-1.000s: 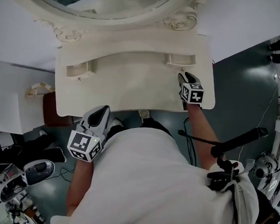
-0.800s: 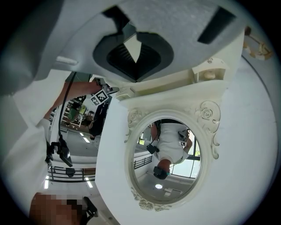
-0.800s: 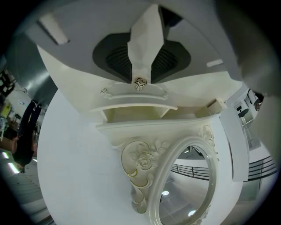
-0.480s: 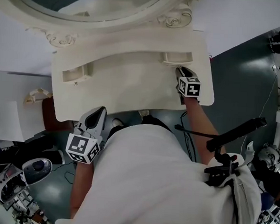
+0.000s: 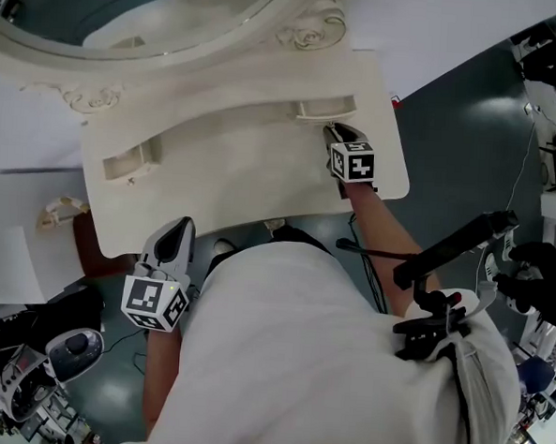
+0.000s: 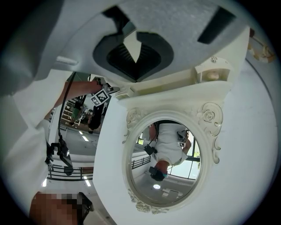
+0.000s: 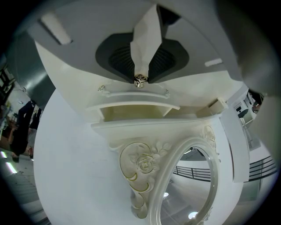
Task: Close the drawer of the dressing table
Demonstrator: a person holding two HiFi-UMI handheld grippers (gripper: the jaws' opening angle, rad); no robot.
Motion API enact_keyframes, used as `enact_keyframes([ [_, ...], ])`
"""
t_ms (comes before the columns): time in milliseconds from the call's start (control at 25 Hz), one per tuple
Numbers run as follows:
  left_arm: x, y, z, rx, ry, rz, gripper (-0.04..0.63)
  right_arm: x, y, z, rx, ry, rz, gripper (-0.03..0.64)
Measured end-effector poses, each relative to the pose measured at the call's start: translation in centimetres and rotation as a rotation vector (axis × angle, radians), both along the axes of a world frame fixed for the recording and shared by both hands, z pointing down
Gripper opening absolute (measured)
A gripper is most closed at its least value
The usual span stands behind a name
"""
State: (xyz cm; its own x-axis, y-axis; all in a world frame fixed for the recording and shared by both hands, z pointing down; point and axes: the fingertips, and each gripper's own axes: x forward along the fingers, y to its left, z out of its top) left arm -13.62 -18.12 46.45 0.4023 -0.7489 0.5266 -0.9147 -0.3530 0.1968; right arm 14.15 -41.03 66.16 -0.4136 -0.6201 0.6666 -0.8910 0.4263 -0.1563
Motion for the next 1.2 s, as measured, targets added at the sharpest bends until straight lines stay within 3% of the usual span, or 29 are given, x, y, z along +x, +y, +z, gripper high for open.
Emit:
enact_keyframes([
  [1200,-1.2,-1.5,0.2,-0.013,-0.018,-0.034,0.003,-2.2,-5.0,0.2,0.018,0.005,-0.028,0.101],
])
